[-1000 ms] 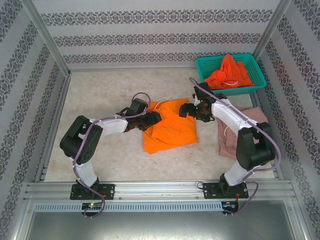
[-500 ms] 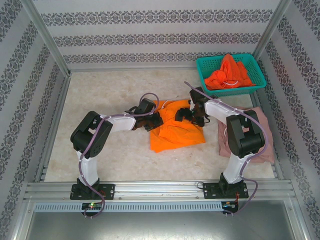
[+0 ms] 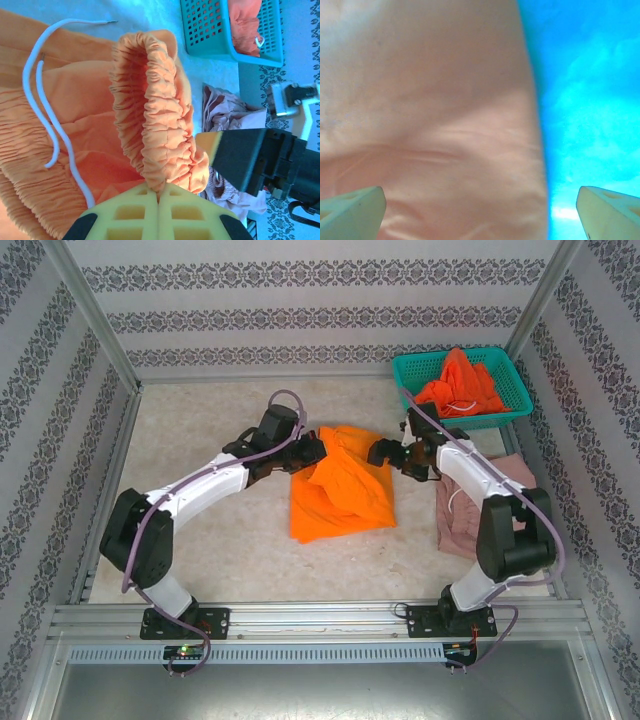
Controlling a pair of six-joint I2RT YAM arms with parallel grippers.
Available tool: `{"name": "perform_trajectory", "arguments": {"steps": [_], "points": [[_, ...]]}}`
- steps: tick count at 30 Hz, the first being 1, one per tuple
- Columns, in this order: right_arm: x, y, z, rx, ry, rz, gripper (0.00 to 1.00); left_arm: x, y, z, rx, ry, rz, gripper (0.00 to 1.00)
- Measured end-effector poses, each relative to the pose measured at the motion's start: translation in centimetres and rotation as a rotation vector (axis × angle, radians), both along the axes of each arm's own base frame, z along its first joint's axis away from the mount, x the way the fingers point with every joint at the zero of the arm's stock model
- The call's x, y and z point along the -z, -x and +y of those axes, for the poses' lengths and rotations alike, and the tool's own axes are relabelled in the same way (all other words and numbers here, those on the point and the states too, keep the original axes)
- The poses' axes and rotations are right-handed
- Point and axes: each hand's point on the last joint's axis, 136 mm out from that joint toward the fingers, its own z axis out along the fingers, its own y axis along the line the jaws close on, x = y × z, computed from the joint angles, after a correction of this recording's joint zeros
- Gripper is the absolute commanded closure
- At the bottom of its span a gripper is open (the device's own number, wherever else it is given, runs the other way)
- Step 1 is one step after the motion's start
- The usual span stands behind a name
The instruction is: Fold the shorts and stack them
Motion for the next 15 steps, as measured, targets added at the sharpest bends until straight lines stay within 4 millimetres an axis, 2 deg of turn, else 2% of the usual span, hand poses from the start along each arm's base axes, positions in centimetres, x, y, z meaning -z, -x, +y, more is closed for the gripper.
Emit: {"name": "perform_trajectory", "arguments": {"steps": [2, 4, 8, 10, 13, 15], "points": [[-0.4, 0.1, -0.2, 0.005, -0.002, -0.011, 0.02, 0.7, 0.4, 0.9, -0.009, -0.008, 0.014, 1.00], [-0.2, 0.4, -0.3, 0.006, -0.001, -0.005, 0.02, 2.6, 0.9, 2.3, -0.026, -0.034, 0.054, 1.00], [1.1, 1.3, -0.3, 0.001, -0.004, 0.035, 0.03, 8.0, 2.3, 5.5, -0.063, -0.105, 0.167, 1.00], [1.9, 1.7, -0.1, -0.005, -0.014, 0.061, 0.03, 10.3, 3.1, 6.9, -0.084, -0.133, 0.217, 0.96], [3.3, 2.0, 0.3, -0.015, -0.031, 0.103, 0.03, 13.6, 4.3, 8.8, -0.110, -0.168, 0.298, 0.83], [4.3, 2.0, 0.7, -0.022, -0.047, 0.130, 0.02, 14.6, 4.5, 9.2, -0.108, -0.181, 0.321, 0.69]]}}
